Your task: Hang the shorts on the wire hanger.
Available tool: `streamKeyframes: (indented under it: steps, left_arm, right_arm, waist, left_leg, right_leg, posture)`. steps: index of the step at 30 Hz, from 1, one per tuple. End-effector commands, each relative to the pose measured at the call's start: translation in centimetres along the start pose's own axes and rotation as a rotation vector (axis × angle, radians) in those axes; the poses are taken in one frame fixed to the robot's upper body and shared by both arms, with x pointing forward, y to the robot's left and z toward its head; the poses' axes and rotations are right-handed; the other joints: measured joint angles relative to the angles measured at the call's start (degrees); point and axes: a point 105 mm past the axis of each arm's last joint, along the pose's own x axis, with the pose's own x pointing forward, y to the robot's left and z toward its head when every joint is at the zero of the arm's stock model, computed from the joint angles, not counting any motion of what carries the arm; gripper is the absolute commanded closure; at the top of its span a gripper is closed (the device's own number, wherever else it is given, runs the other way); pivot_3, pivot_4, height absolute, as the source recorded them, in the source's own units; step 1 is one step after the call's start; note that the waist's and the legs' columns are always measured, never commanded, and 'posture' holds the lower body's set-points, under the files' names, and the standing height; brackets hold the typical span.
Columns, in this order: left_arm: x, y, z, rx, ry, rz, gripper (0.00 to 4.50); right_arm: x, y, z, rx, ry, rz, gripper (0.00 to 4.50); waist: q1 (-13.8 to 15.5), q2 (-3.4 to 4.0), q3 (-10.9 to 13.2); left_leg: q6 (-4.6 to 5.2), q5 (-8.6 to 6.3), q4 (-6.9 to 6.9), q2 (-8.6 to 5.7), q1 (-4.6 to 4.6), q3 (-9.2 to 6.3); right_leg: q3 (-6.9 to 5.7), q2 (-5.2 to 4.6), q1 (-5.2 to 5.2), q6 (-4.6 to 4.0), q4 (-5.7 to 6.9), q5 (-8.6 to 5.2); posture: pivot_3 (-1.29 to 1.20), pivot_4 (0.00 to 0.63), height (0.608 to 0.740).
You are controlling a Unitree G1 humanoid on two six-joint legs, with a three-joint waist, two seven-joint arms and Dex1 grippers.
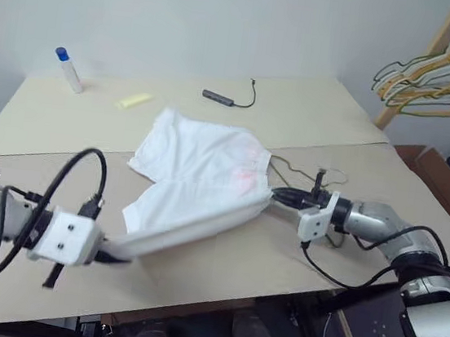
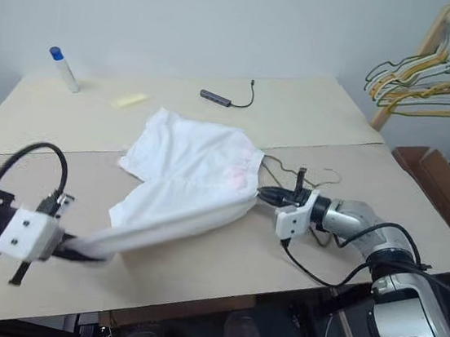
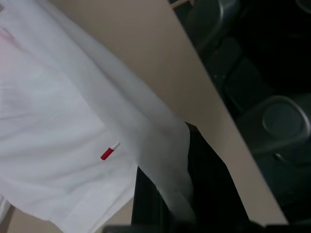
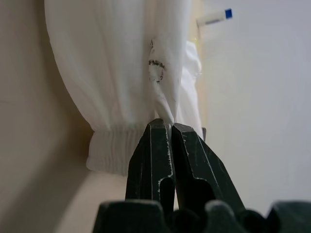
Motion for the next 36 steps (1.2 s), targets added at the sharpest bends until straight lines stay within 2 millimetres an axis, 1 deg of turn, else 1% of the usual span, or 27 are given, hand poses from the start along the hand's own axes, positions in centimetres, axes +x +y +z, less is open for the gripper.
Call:
streamKeyframes:
  steps: [1, 3, 5, 8, 9, 12, 13, 14, 15, 16, 18, 19, 20, 21, 22, 23, 24, 25, 26, 27, 29, 31, 34, 36]
  left_arm:
    - [1.0, -0.9, 1.5, -0.001, -0.059, -0.044, 4.47]
    - [1.5, -1.1, 1.8, -0.016, -0.082, -0.053, 4.47]
    - [1.7, -1.5, 1.7, -0.034, -0.095, -0.068, 4.47]
    - [2.0, -2.1, 0.6, -0.062, -0.101, -0.087, 4.47]
    - [2.0, -2.3, 0.1, -0.07, -0.103, -0.089, 4.49]
    - [2.0, -3.0, -0.8, -0.094, -0.107, -0.117, 3.87]
    - [1.9, -3.2, -1.2, -0.097, -0.104, -0.116, 3.55]
    - [1.7, -3.3, -1.8, -0.099, -0.095, -0.106, 3.27]
    - [1.4, -3.4, -2.6, -0.1, -0.084, -0.085, 2.91]
    - [1.0, -3.4, -3.4, -0.104, -0.07, -0.055, 2.67]
    - [-0.3, -2.6, -4.8, -0.092, -0.033, 0.032, 2.0]
    - [-1.1, -1.5, -5.1, -0.076, -0.025, 0.084, 1.7]
    - [-2.1, -0.2, -5.0, -0.065, -0.038, 0.147, 1.42]
    - [-3.1, 1.3, -4.4, -0.069, -0.074, 0.205, 1.11]
    - [-4.1, 2.9, -3.3, -0.069, -0.127, 0.271, 1.11]
    - [-4.7, 4.0, -2.5, -0.07, -0.175, 0.314, 1.11]
    - [-5.3, 5.2, -1.3, -0.065, -0.239, 0.368, 1.11]
    - [-5.7, 6.5, -0.2, -0.077, -0.3, 0.417, 1.11]
    - [-6.0, 7.7, 0.9, -0.098, -0.363, 0.454, 1.11]
    - [-6.1, 8.6, 1.9, -0.112, -0.409, 0.478, 1.11]
    - [-5.2, 9.9, 3.4, -0.125, -0.453, 0.485, 1.11]
    - [-4.1, 10.7, 4.2, -0.133, -0.464, 0.481, 1.11]
    - [-2.6, 11.2, 5.2, -0.165, -0.499, 0.435, 1.11]
    - [-1.9, 11.3, 5.7, -0.177, -0.514, 0.406, 1.11]
  right_arm:
    - [-3.0, -0.2, -0.8, -0.018, 0.065, 0.0, 4.5]
    - [-3.7, 0.7, 0.0, -0.017, 0.046, 0.024, 4.5]
    - [-4.1, 1.4, 0.4, -0.021, 0.044, 0.041, 4.5]
    - [-4.2, 1.6, 0.5, -0.013, 0.06, 0.027, 4.5]
    - [-4.2, 1.7, 0.7, -0.007, 0.059, 0.023, 4.21]
    - [-4.7, 2.2, 1.7, 0.027, 0.03, 0.053, 3.36]
    - [-4.9, 2.4, 2.1, 0.041, 0.017, 0.065, 2.97]
    - [-5.2, 2.6, 2.7, 0.056, 0.005, 0.08, 2.68]
    - [-5.6, 2.8, 3.3, 0.073, -0.007, 0.098, 2.31]
    - [-6.1, 2.9, 3.8, 0.098, -0.013, 0.115, 2.03]
    - [-7.2, 2.9, 4.6, 0.179, -0.003, 0.146, 1.33]
    - [-7.8, 2.6, 4.9, 0.249, 0.017, 0.147, 0.99]
    - [-8.4, 2.0, 5.0, 0.342, 0.041, 0.13, 0.71]
    - [-8.9, 1.3, 4.8, 0.446, 0.074, 0.1, 0.36]
    - [-9.4, 0.5, 4.3, 0.56, 0.119, 0.054, 0.36]
    - [-9.9, -0.1, 3.7, 0.647, 0.156, 0.019, 0.36]
    - [-10.3, -0.6, 2.7, 0.725, 0.213, -0.028, 0.36]
    - [-10.7, -0.9, 1.8, 0.772, 0.266, -0.071, 0.36]
    - [-11.1, -1.2, 0.8, 0.824, 0.317, -0.124, 0.36]
    - [-11.4, -1.1, -0.3, 0.89, 0.396, -0.152, 0.36]
    - [-12.0, 0.4, -2.4, 0.971, 0.578, -0.15, 0.36]
    - [-12.5, 2.1, -3.7, 1.043, 0.718, -0.127, 0.36]
    - [-12.6, 4.2, -4.6, 1.124, 0.84, -0.061, 0.36]
    - [-12.4, 5.1, -5.0, 1.172, 0.888, -0.036, 0.36]
  waist:
    - [0.99, 0.0, 0.0]
    - [1.84, -0.01, -0.01]
    - [1.98, -0.01, -0.01]
    - [1.59, 0.0, -0.03]
    - [1.46, 0.01, -0.03]
    - [1.54, 0.01, -0.03]
    - [1.67, 0.01, -0.03]
    - [1.77, 0.01, -0.03]
    - [1.8, 0.01, -0.04]
    - [1.88, 0.01, -0.04]
    - [2.11, 0.01, -0.04]
    - [2.31, 0.01, -0.04]
    - [2.84, 0.0, -0.04]
    - [3.22, -0.07, -0.08]
    - [3.46, -0.14, -0.11]
    - [3.64, -0.24, -0.16]
    - [3.77, -0.35, -0.25]
    - [3.76, -0.4, -0.29]
    - [3.76, -0.42, -0.3]
    - [3.78, -0.45, -0.32]
    - [3.78, -0.45, -0.32]
    - [3.78, -0.36, -0.32]
    - [3.68, -0.29, -0.28]
    - [3.51, -0.28, -0.27]
  left_leg:
    - [0.0, 0.0, 0.0, 0.02, 0.02, 0.0]
    - [0.0, 0.0, 0.0, 0.01, 0.09, 0.04]
    - [0.0, 0.0, 0.0, 0.0, 0.1, 0.08]
    - [0.0, 0.0, -0.01, 0.0, 0.15, 0.19]
    - [0.01, -0.01, -0.01, 0.02, 0.18, 0.24]
    - [0.01, -0.01, -0.02, 0.08, 0.24, 0.28]
    - [0.02, -0.02, -0.02, 0.07, 0.23, 0.28]
    - [0.05, -0.03, -0.02, 0.08, 0.21, 0.29]
    - [0.08, -0.05, -0.02, 0.08, 0.2, 0.29]
    - [0.11, -0.07, -0.02, 0.08, 0.2, 0.3]
    - [0.13, -0.08, -0.01, 0.12, 0.2, 0.3]
    - [0.13, -0.08, -0.01, 0.12, 0.19, 0.3]
    - [0.13, -0.08, 0.0, 0.13, 0.19, 0.29]
    - [0.13, -0.08, 0.02, 0.14, 0.2, 0.28]
    - [0.13, -0.08, 0.07, 0.18, 0.2, 0.28]
    - [0.13, -0.08, 0.13, 0.25, 0.17, 0.27]
    - [0.13, -0.09, 0.17, 0.33, 0.16, 0.27]
    - [0.12, -0.11, 0.17, 0.34, 0.16, 0.27]
    - [0.08, -0.17, 0.19, 0.35, 0.16, 0.28]
    - [0.04, -0.21, 0.21, 0.36, 0.12, 0.28]
    - [0.01, -0.27, 0.28, 0.38, -0.08, 0.25]
    - [-0.02, -0.33, 0.38, 0.33, -0.19, 0.24]
    - [0.0, -0.44, 0.49, 0.14, -0.2, 0.26]
    - [0.02, -0.47, 0.6, 0.14, -0.24, 0.26]
  right_leg:
    - [-0.02, 0.02, 0.03, 0.0, 0.0, 0.0]
    - [-0.02, 0.04, 0.08, -0.01, 0.0, 0.0]
    - [-0.01, 0.08, 0.08, -0.03, 0.0, -0.01]
    - [0.1, 0.09, 0.08, -0.04, 0.0, 0.0]
    - [0.16, 0.15, 0.08, -0.07, -0.01, 0.01]
    - [0.23, 0.24, 0.09, -0.13, -0.01, 0.01]
    - [0.22, 0.24, 0.09, -0.13, -0.01, 0.0]
    - [0.22, 0.23, 0.09, -0.13, -0.05, 0.0]
    - [0.22, 0.22, 0.09, -0.13, -0.07, 0.0]
    - [0.22, 0.21, 0.1, -0.13, -0.08, 0.0]
    - [0.22, 0.2, 0.1, -0.13, -0.07, 0.0]
    - [0.2, 0.2, 0.1, -0.14, -0.07, -0.01]
    - [0.19, 0.2, 0.11, -0.14, -0.07, -0.01]
    - [0.15, 0.18, 0.13, -0.13, -0.07, -0.02]
    - [0.15, 0.2, 0.15, -0.12, -0.07, -0.03]
    - [0.13, 0.21, 0.17, -0.08, -0.06, -0.05]
    - [0.12, 0.21, 0.18, 0.03, -0.07, -0.1]
    - [0.12, 0.21, 0.18, 0.28, -0.1, -0.23]
    - [0.13, 0.21, 0.19, 0.29, -0.11, -0.22]
    - [0.13, 0.21, 0.14, 0.29, -0.11, -0.21]
    - [0.11, 0.25, 0.02, 0.09, -0.12, -0.08]
    - [0.12, 0.25, -0.06, 0.03, -0.1, -0.02]
    - [0.16, 0.27, -0.06, 0.04, -0.08, -0.03]
    - [0.16, 0.31, -0.06, 0.05, -0.07, -0.04]
  posture:
    - [-0.11, 0.0, 0.74]
    - [-0.13, 0.0, 0.74]
    - [-0.14, 0.0, 0.74]
    - [-0.15, 0.0, 0.74]
    - [-0.16, 0.0, 0.74]
    - [-0.16, 0.0, 0.74]
    - [-0.16, 0.0, 0.74]
    - [-0.16, 0.0, 0.74]
    - [-0.16, 0.0, 0.74]
    - [-0.15, 0.0, 0.74]
    - [-0.15, 0.0, 0.74]
    - [-0.14, 0.0, 0.74]
    - [-0.14, 0.0, 0.74]
    - [-0.14, 0.0, 0.74]
    - [-0.14, 0.0, 0.74]
    - [-0.14, 0.0, 0.74]
    - [-0.14, 0.0, 0.74]
    - [-0.15, 0.0, 0.74]
    - [-0.15, 0.0, 0.74]
    - [-0.15, 0.0, 0.74]
    - [-0.17, 0.0, 0.74]
    - [-0.17, 0.0, 0.74]
    - [-0.17, 0.0, 0.74]
    - [-0.18, 0.0, 0.74]
